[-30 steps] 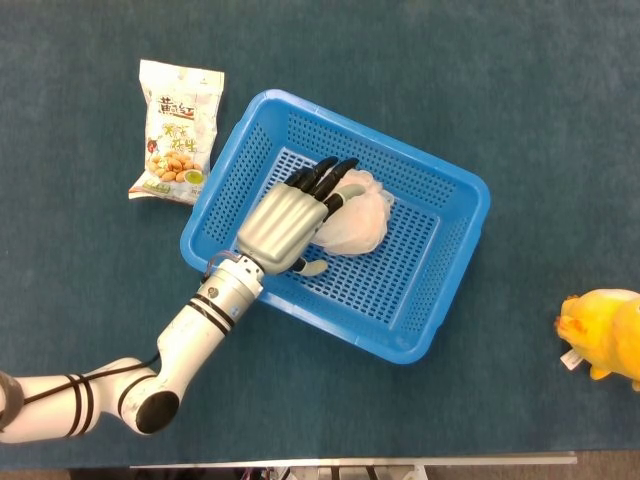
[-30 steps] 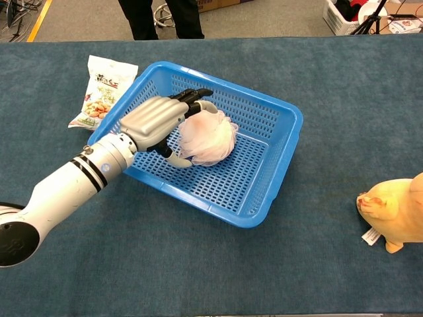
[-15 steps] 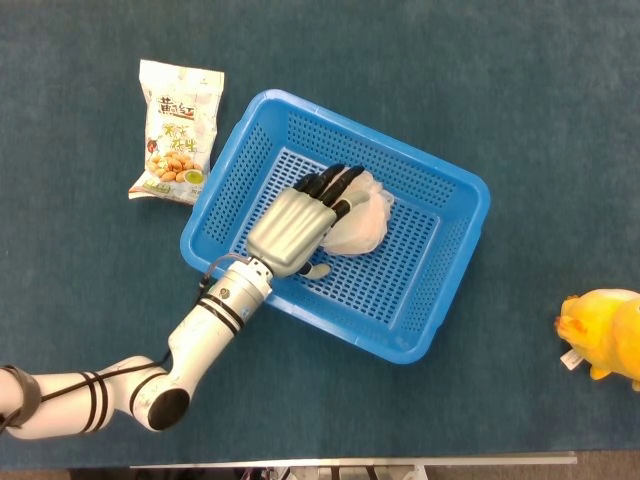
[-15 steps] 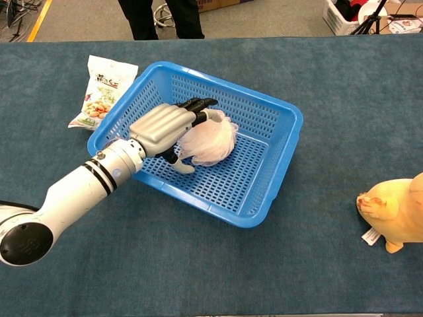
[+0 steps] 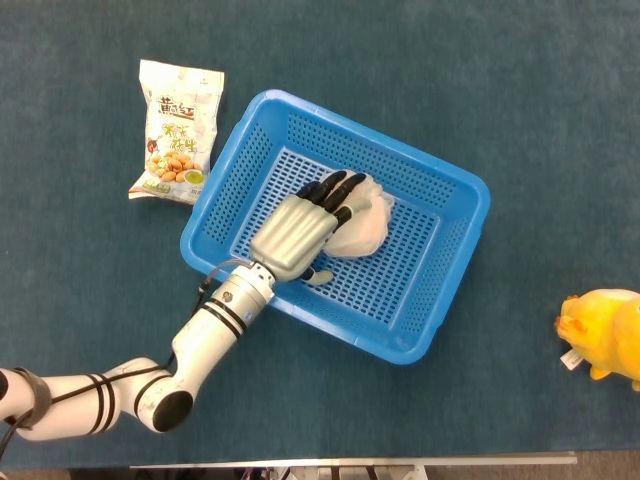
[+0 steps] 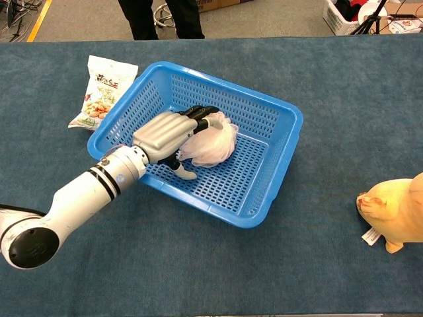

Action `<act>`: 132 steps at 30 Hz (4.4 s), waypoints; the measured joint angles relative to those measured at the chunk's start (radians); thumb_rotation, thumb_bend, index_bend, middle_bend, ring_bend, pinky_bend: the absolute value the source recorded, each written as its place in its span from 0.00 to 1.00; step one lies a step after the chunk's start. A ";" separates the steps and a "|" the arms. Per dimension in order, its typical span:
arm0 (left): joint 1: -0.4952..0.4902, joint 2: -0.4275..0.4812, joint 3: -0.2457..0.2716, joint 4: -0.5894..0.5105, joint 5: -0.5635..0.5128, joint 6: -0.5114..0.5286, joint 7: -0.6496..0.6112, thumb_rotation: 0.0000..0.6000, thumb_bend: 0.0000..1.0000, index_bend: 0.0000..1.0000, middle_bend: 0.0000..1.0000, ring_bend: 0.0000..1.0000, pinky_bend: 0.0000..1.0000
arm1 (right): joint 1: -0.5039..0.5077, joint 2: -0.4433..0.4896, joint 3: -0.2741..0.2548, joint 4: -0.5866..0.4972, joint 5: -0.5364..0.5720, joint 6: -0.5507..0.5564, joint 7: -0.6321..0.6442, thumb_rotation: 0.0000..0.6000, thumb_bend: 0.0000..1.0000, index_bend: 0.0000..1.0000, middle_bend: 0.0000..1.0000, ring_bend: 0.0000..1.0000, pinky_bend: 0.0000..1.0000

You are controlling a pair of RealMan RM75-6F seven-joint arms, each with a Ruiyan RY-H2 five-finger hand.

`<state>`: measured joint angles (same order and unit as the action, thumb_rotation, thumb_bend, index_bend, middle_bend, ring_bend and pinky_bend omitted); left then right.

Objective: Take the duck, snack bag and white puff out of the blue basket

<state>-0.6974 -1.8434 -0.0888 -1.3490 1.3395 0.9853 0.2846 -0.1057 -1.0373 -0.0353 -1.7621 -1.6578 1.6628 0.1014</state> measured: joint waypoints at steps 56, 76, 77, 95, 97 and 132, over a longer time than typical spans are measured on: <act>0.101 0.079 0.001 -0.127 0.244 0.312 -0.069 1.00 0.32 0.76 0.79 0.71 0.98 | 0.004 -0.023 0.005 0.018 0.006 -0.021 0.015 1.00 0.00 0.02 0.13 0.12 0.41; 0.161 0.263 -0.106 -0.117 0.173 0.410 0.114 1.00 0.32 0.76 0.80 0.71 0.98 | 0.012 -0.031 0.004 0.013 0.009 -0.040 0.002 1.00 0.00 0.02 0.13 0.12 0.41; 0.164 0.264 -0.107 -0.100 0.169 0.414 0.116 1.00 0.32 0.76 0.80 0.71 0.98 | 0.012 -0.031 0.004 0.012 0.009 -0.042 0.001 1.00 0.00 0.02 0.13 0.12 0.41; 0.220 0.315 -0.110 -0.088 0.018 0.380 0.248 1.00 0.27 0.33 0.42 0.43 0.78 | 0.021 -0.040 0.002 0.007 0.015 -0.060 -0.011 1.00 0.00 0.02 0.13 0.12 0.41; 0.227 0.333 -0.105 -0.137 0.002 0.371 0.265 1.00 0.17 0.22 0.28 0.33 0.71 | 0.020 -0.039 0.001 0.007 0.015 -0.058 -0.010 1.00 0.00 0.02 0.13 0.12 0.41; 0.639 0.647 0.198 -0.347 0.282 0.728 -0.051 1.00 0.03 0.51 0.43 0.33 0.54 | -0.070 0.029 -0.065 -0.117 -0.029 0.002 -0.273 1.00 0.00 0.05 0.14 0.12 0.41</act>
<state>-0.0589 -1.1964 0.1090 -1.6962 1.6214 1.7128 0.2341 -0.1757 -1.0086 -0.1005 -1.8794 -1.6868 1.6644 -0.1713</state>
